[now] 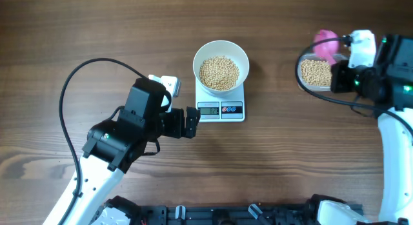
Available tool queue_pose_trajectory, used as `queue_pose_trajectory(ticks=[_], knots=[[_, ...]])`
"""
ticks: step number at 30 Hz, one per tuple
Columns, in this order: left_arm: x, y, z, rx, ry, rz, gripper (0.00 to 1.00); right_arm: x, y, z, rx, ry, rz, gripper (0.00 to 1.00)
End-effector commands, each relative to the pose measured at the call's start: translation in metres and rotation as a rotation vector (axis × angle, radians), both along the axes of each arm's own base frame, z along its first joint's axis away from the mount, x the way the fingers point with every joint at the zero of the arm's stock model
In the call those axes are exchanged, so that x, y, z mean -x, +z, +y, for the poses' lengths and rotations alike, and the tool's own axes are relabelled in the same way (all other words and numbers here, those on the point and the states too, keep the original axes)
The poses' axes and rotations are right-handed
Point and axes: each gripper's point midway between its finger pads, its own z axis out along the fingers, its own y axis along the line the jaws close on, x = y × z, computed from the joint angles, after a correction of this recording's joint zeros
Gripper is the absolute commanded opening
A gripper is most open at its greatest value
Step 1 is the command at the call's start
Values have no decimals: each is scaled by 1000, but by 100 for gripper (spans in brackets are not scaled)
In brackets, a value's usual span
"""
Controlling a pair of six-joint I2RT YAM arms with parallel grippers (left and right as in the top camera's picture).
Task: Scoop item into bowl and weigh 150g on scale
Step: 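Return the scoop right to the soybean tub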
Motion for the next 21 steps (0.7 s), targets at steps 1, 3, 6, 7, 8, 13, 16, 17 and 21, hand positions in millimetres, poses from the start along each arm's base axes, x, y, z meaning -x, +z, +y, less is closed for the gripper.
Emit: queue_pose_trajectory(ticks=[1, 3, 6, 7, 8, 13, 16, 17, 21], knots=[[0, -4, 1, -10, 8, 4, 100, 0, -14, -35, 202, -37, 62, 4], [0, -4, 1, -10, 8, 4, 100, -1, -28, -41, 223, -45, 116, 5], [0, -4, 1, -10, 8, 4, 100, 6, -53, -50, 250, -67, 225, 4], [0, -4, 1, -10, 8, 4, 100, 6, -56, -51, 246, -70, 232, 4], [0, -4, 1, -10, 8, 4, 100, 5, -57, -51, 243, -73, 238, 4], [0, -4, 1, -10, 8, 4, 100, 9, -81, -62, 286, -119, 290, 4], [0, -4, 1, -10, 8, 4, 100, 8, -93, -64, 281, -138, 313, 4], [0, -4, 1, -10, 8, 4, 100, 8, -97, -64, 275, -143, 325, 4], [0, -4, 1, -10, 8, 4, 100, 8, -106, -61, 246, -150, 348, 4]])
